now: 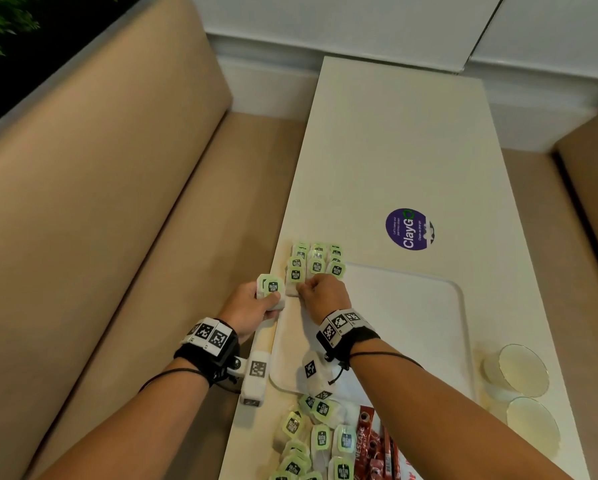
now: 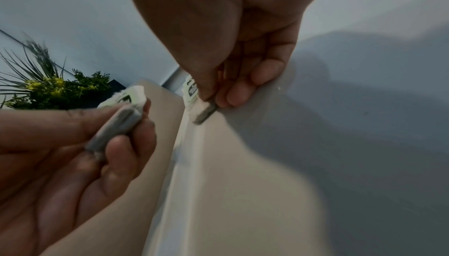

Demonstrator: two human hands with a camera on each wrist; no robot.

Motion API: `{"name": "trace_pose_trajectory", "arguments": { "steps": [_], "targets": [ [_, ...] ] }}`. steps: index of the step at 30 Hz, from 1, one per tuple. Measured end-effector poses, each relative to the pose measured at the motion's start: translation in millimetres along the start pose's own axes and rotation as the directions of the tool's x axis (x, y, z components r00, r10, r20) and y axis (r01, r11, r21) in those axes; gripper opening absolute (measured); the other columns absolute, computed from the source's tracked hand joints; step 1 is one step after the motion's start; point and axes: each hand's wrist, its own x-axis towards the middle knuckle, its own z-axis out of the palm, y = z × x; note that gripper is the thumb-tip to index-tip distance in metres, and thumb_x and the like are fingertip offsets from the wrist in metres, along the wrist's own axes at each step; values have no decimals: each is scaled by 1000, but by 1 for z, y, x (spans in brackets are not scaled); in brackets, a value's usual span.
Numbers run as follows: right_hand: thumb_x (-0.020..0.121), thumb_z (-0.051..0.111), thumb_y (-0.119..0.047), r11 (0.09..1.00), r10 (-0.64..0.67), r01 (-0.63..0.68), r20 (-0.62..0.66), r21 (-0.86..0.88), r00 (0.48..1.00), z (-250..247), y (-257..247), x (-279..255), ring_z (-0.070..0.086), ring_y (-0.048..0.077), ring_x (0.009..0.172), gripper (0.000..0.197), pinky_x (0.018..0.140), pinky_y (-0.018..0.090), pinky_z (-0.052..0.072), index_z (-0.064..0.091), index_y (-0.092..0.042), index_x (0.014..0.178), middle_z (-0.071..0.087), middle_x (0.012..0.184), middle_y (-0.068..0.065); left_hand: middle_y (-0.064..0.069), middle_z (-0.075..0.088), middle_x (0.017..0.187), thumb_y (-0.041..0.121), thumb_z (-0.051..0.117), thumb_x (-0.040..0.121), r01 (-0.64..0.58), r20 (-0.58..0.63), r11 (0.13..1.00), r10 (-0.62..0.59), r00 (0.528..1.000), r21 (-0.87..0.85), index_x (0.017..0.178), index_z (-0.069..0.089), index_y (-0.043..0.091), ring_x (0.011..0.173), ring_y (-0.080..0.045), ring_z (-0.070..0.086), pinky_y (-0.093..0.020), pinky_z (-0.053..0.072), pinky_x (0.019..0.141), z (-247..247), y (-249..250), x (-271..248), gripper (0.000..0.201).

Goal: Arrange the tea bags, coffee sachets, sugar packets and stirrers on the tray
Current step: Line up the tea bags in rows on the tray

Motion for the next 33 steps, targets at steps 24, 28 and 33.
{"name": "trace_pose_trajectory", "arguments": {
  "steps": [24,28,33],
  "targets": [
    [99,61,-34,974,-131,142,-70,175,989,-8,26,-23,69,19,87,22,84,39,56,76,-18,101,76,94,0,-10,70,83,20,62,99,-50,28,992,47,998,118,96,68,12,76,-22,63,-35,51,70,17,6,11,10],
    [99,59,-31,995,-39,44,-60,87,997,-21,34,-16,68,23,88,22,80,37,56,77,-18,100,75,96,2,-9,71,96,3,51,100,-21,30,994,18,999,109,99,64,12,79,-19,67,-29,55,69,18,6,13,16],
    [97,62,-35,999,-9,11,-48,38,999,-23,34,-9,68,25,84,25,77,36,57,78,-17,91,75,89,4,-8,74,102,6,41,106,-28,58,995,23,998,95,112,64,9,79,-17,67,-28,52,67,19,5,14,24]
  ]
}}
